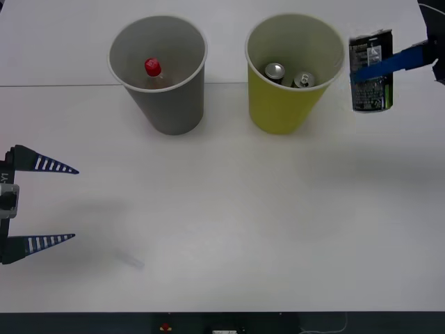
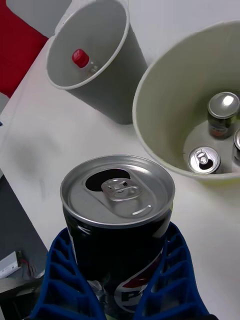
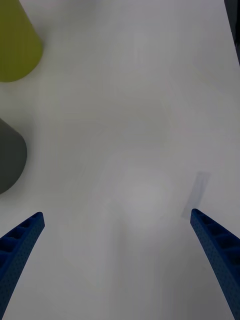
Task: Put the can into the green bin and the plastic bottle into the gray bin
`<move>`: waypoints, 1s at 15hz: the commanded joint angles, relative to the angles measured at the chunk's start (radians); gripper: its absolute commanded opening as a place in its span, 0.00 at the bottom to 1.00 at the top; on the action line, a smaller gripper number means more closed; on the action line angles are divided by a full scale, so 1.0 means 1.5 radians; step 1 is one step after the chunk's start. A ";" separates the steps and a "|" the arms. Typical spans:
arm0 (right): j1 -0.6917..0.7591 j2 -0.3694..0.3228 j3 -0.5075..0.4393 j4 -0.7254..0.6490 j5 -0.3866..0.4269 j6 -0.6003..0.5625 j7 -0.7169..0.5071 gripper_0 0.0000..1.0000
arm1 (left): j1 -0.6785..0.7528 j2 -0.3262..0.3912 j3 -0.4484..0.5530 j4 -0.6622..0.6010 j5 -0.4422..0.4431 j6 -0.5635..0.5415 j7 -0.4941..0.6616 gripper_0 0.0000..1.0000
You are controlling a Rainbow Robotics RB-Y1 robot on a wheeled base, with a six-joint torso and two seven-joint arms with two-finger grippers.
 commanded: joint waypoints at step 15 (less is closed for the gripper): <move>-0.278 0.167 0.173 0.292 0.323 0.061 0.047 0.10 | 0.000 0.000 0.000 0.000 0.000 0.000 0.000 1.00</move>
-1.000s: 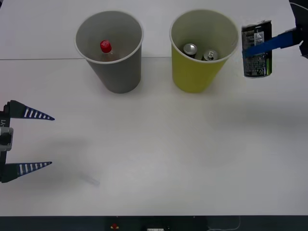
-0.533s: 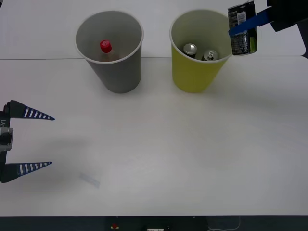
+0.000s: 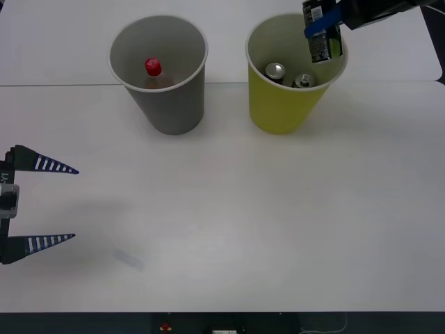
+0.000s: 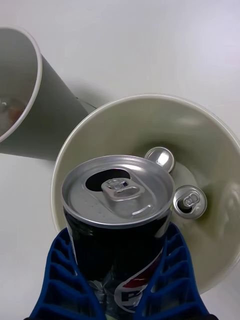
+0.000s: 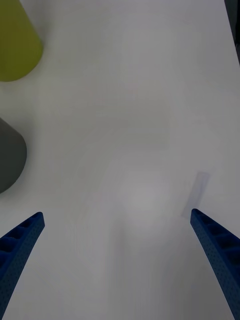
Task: Put the can into the green bin and the plastic bottle into the gray bin
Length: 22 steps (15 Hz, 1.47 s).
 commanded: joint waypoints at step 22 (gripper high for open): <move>0.136 -0.144 0.010 -0.048 -0.360 0.016 0.414 1.00 | 0.000 0.000 0.000 0.000 0.000 0.000 0.000 1.00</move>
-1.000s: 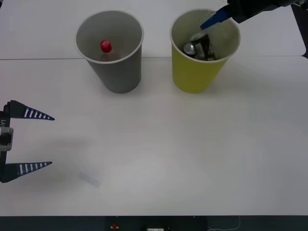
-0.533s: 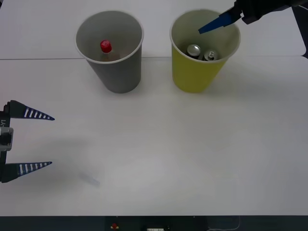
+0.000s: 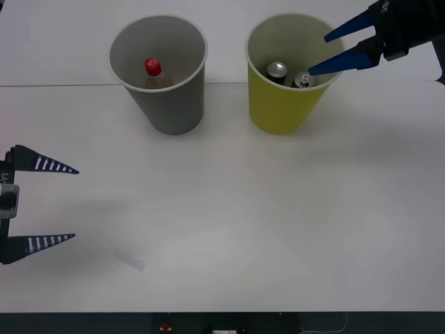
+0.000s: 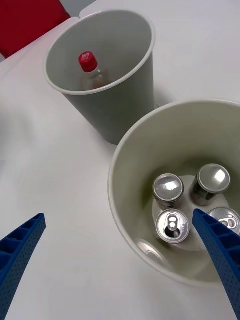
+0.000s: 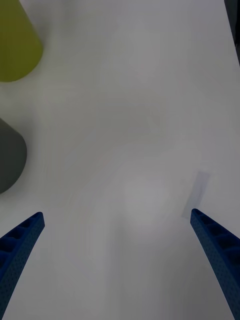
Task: Put the can into the green bin and the plastic bottle into the gray bin
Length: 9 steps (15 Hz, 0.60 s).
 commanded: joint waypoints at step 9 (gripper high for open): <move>0.166 -0.066 -0.063 -0.107 -0.092 0.000 0.274 1.00 | 0.000 0.000 0.000 0.000 0.000 0.000 0.000 1.00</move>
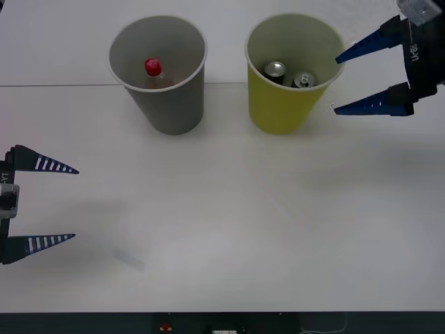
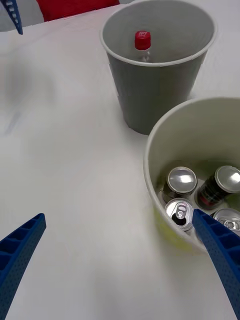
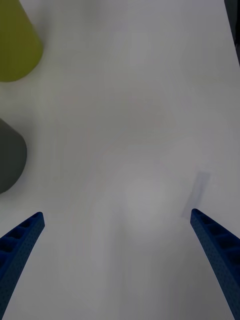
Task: Put the can into the green bin and the plastic bottle into the gray bin
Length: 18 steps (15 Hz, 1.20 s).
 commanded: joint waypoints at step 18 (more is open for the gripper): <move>0.443 -0.055 -0.197 -0.336 -0.016 0.065 0.083 1.00 | 0.000 0.000 0.000 0.000 0.000 0.000 0.000 1.00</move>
